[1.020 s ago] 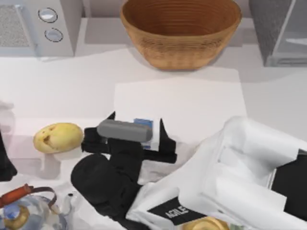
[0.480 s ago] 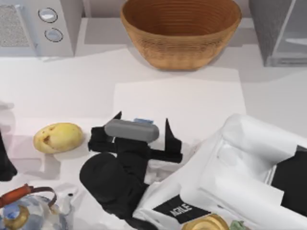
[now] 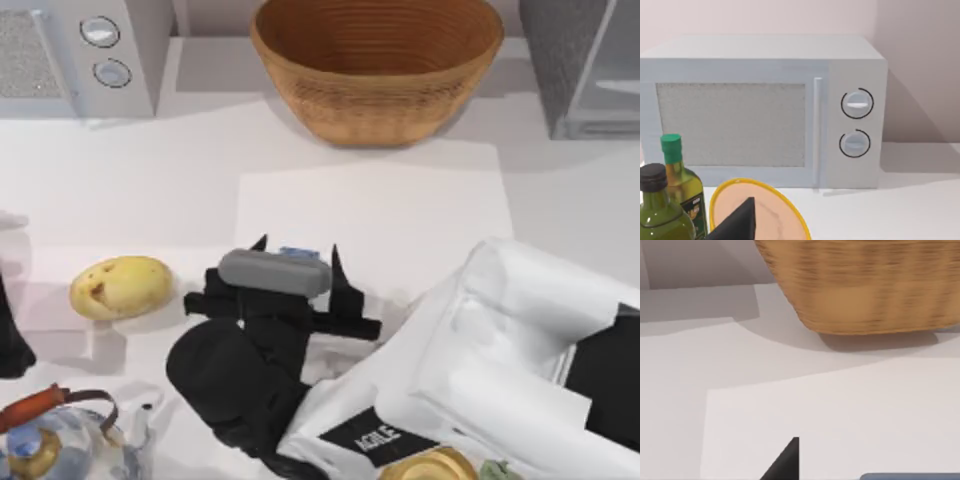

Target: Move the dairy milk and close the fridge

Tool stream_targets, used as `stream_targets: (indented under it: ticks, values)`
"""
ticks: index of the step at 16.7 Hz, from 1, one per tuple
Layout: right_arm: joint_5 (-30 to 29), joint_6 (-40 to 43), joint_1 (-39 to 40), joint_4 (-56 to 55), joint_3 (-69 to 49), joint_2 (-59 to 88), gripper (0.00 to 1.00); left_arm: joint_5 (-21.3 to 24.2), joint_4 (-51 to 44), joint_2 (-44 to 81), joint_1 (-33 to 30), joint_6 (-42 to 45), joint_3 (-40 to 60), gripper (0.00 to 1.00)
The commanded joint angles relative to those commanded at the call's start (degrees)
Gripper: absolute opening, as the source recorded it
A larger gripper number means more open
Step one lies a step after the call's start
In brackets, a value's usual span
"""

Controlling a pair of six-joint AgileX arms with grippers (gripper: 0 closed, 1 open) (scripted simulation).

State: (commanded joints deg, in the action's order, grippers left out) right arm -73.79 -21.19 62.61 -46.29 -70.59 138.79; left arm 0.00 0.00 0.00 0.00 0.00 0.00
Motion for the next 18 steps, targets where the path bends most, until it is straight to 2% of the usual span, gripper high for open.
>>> stream_targets:
  ticks: [7, 18]
  values:
    - [0.0, 0.0, 0.0, 0.0, 0.0, 0.0, 0.02, 0.0, 0.0, 0.0, 0.0, 0.0, 0.0, 1.00]
    - [-0.5, -0.1, -0.6, 0.1, -0.7, -0.8, 0.00, 0.0, 0.0, 0.0, 0.0, 0.0, 0.0, 1.00]
